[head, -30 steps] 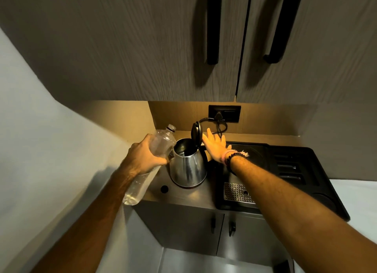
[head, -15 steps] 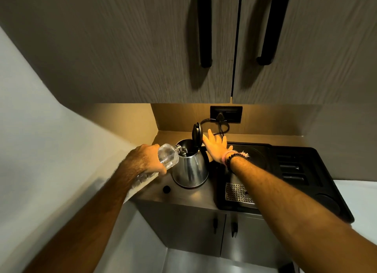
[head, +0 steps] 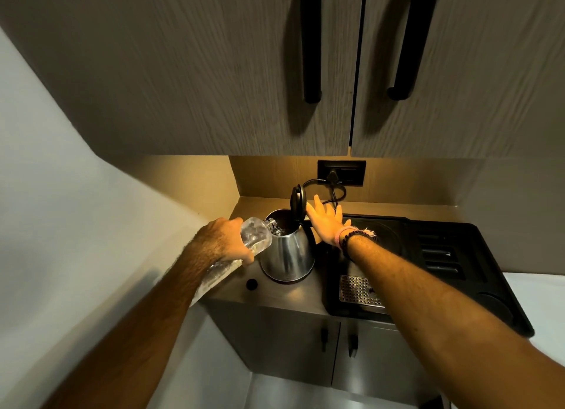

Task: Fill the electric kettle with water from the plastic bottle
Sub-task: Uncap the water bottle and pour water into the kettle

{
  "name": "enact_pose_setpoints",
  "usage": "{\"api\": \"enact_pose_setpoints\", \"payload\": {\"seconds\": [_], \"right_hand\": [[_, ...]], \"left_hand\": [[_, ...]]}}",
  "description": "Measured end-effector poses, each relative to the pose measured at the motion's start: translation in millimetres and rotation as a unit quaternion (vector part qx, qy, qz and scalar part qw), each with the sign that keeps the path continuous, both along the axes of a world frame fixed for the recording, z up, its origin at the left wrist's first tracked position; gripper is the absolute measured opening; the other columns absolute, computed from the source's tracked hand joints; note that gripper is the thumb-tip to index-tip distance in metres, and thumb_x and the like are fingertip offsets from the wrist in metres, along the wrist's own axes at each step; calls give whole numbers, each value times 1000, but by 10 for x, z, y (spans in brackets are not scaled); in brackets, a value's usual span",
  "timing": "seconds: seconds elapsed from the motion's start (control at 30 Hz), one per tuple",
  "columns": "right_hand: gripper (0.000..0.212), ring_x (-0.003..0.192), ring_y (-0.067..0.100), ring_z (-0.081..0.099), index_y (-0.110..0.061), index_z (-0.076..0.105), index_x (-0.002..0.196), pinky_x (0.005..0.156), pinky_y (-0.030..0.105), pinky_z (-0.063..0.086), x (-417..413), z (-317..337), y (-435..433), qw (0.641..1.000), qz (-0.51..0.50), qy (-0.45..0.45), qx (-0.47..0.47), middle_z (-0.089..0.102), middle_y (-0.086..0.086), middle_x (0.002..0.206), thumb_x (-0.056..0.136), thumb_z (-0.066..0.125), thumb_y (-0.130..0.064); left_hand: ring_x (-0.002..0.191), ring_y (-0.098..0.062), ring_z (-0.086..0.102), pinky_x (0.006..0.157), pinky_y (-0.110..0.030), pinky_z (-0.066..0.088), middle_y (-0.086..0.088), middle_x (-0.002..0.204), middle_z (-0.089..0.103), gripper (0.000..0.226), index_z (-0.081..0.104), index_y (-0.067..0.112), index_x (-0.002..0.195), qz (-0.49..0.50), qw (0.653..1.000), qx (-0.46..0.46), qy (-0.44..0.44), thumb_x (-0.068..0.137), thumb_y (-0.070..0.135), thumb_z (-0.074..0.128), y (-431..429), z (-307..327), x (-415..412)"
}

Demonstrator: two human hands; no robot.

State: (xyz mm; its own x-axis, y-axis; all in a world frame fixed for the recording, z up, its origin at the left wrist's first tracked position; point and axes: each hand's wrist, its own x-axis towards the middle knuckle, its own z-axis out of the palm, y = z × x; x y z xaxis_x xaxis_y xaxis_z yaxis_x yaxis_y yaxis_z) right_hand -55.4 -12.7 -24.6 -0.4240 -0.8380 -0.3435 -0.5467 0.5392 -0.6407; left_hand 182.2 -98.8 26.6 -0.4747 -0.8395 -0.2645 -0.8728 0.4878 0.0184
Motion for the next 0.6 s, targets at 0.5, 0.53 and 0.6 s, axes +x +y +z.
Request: {"api": "enact_pose_setpoints", "payload": {"seconds": [0.5, 0.53, 0.6], "right_hand": [[100, 154, 36, -16, -38, -3, 159, 117, 68, -11, 13, 9, 2, 1000, 1, -2, -2, -5, 9, 170, 74, 9, -89], [102, 154, 36, -16, -38, -3, 159, 117, 68, -11, 12, 9, 2, 1000, 0, -3, -2, -5, 9, 170, 72, 9, -89], [101, 154, 36, -16, -38, -4, 159, 117, 68, -11, 9, 6, 2, 1000, 2, -1, -1, -5, 9, 170, 73, 9, -90]], "left_hand": [[96, -23, 58, 82, -40, 53, -6, 118, 63, 87, 49, 23, 126, 8, 1000, -10, 11, 52, 55, 82, -61, -61, 27], [96, -23, 58, 82, -40, 53, -6, 119, 63, 88, 48, 23, 127, 9, 1000, -12, 10, 52, 54, 82, -65, -66, 26], [91, -21, 55, 78, -38, 50, -5, 118, 64, 88, 48, 23, 126, 9, 1000, -16, 8, 51, 55, 82, -74, -75, 32]]}}
